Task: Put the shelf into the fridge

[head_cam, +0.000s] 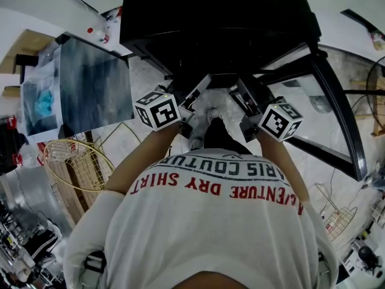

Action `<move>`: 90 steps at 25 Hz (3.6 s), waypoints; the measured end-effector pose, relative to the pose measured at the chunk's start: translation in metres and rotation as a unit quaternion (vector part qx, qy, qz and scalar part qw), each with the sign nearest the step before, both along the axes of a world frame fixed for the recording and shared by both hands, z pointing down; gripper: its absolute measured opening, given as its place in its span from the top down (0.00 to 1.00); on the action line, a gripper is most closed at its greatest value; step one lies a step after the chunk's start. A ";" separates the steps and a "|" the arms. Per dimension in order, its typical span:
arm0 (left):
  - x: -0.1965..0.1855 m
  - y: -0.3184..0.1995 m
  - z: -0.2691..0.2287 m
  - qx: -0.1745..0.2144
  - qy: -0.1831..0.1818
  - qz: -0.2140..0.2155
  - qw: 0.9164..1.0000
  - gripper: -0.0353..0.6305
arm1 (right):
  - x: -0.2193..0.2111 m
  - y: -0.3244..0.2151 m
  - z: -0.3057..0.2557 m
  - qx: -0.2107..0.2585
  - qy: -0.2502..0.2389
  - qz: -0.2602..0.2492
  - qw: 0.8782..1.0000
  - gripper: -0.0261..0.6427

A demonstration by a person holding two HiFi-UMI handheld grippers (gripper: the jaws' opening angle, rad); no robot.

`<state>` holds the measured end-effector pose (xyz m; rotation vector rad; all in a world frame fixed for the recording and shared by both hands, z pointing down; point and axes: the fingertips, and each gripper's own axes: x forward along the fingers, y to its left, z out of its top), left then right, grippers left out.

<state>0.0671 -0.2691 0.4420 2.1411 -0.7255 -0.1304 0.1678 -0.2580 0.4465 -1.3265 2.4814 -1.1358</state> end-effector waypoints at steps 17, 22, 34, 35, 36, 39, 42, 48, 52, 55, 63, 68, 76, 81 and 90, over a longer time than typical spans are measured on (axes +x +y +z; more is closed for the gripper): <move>0.002 -0.023 0.003 0.013 -0.021 -0.010 1.000 0.74 | 0.002 -0.023 0.002 0.002 0.015 0.021 1.000 0.86; 0.001 -0.029 0.002 0.015 -0.025 -0.015 0.999 0.74 | 0.001 -0.028 0.002 0.002 0.015 0.026 1.000 0.86; -0.002 -0.039 0.001 0.033 -0.047 -0.031 0.998 0.71 | -0.002 -0.038 0.000 0.004 0.018 0.041 0.999 0.86; -0.003 -0.039 0.001 0.035 -0.050 -0.032 0.998 0.71 | -0.002 -0.039 0.000 0.004 0.018 0.041 0.999 0.86; -0.003 -0.039 0.001 0.037 -0.054 -0.033 0.997 0.71 | -0.002 -0.039 -0.001 0.004 0.016 0.042 0.999 0.86; -0.004 -0.038 0.003 0.041 -0.068 -0.032 0.996 0.70 | 0.001 -0.041 0.001 0.002 0.013 0.046 0.999 0.86; -0.007 -0.034 0.007 0.034 -0.075 -0.031 0.996 0.70 | 0.003 -0.043 0.003 -0.002 0.012 0.052 0.999 0.86; -0.013 -0.025 0.011 0.040 -0.104 -0.028 0.993 0.71 | 0.004 -0.051 0.003 0.000 0.012 0.058 0.998 0.86; -0.016 -0.020 0.007 0.057 -0.126 -0.021 0.990 0.75 | 0.004 -0.057 0.004 0.000 0.016 0.061 0.998 0.86; -0.017 -0.014 0.000 0.072 -0.138 -0.011 0.988 0.81 | 0.004 -0.062 0.002 0.003 0.021 0.065 0.998 0.86; -0.023 0.005 -0.017 0.083 -0.118 0.007 0.990 0.88 | 0.004 -0.075 0.002 0.004 0.034 0.080 0.996 0.86; -0.033 0.013 -0.022 0.081 -0.109 0.003 0.991 0.88 | 0.005 -0.083 0.005 0.005 0.031 0.087 0.996 0.86; -0.049 0.019 -0.022 0.076 -0.113 -0.014 0.991 0.88 | 0.005 -0.094 0.005 0.009 0.036 0.097 0.995 0.86; -0.054 0.020 -0.023 0.075 -0.113 -0.024 0.990 0.88 | 0.007 -0.097 0.006 0.009 0.037 0.102 0.994 0.86; -0.058 0.028 -0.028 0.075 -0.112 -0.031 0.990 0.88 | 0.010 -0.083 -0.002 0.015 0.047 0.103 0.993 0.87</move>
